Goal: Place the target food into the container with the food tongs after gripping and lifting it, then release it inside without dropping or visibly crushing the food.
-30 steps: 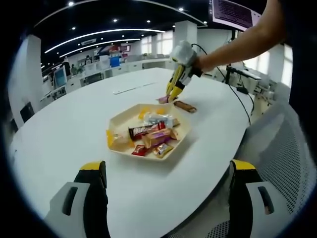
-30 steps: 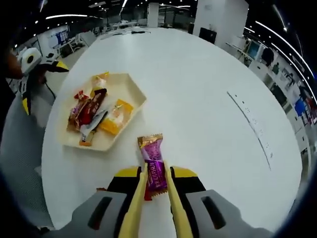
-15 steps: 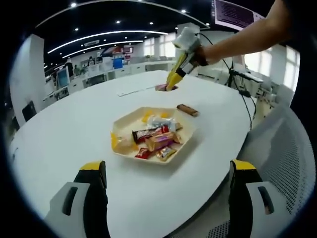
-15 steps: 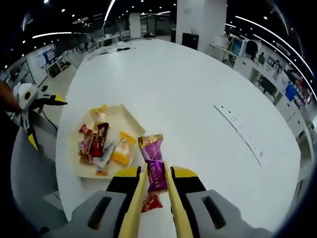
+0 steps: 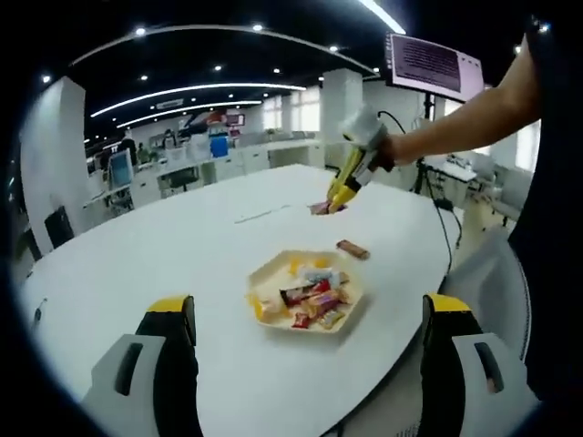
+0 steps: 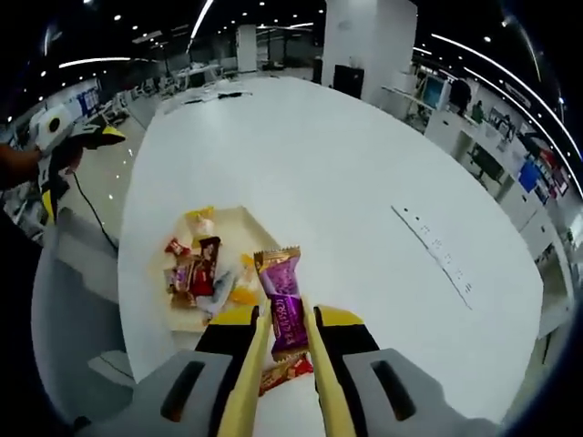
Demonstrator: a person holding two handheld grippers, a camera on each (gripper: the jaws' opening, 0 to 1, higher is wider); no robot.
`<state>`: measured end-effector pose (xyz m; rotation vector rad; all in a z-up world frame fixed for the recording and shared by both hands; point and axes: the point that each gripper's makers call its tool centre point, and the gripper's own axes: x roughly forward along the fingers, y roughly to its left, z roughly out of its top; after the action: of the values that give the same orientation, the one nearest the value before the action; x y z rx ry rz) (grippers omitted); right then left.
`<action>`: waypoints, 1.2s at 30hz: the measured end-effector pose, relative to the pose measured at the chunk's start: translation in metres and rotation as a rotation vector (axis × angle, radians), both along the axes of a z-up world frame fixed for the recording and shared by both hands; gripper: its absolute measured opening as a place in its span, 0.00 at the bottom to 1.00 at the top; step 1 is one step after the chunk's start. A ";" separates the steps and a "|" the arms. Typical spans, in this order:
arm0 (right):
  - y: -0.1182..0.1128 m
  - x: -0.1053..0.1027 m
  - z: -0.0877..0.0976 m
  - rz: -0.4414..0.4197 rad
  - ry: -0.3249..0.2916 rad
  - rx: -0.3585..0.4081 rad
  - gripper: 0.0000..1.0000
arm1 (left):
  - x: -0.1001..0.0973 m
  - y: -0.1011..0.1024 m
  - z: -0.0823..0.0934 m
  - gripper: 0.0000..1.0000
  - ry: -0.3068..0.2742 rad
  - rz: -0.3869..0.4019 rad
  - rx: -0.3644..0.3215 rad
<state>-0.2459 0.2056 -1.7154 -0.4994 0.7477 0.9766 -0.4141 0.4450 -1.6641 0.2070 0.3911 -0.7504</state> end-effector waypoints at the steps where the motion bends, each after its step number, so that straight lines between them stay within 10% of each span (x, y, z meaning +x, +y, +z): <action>1: 0.003 -0.002 0.002 0.001 0.003 0.004 0.22 | -0.003 0.002 0.002 1.00 0.010 -0.001 -0.012; 14: 0.029 -0.018 0.024 0.019 -0.010 -0.011 0.23 | -0.032 0.023 -0.011 1.00 0.012 0.035 0.024; 36: 0.063 -0.027 0.045 0.049 -0.022 0.024 0.23 | -0.027 0.035 0.024 0.99 -0.048 0.078 -0.028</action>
<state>-0.2724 0.2684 -1.6702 -0.5091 0.7062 1.0229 -0.4408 0.4798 -1.6397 0.1818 0.3413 -0.6724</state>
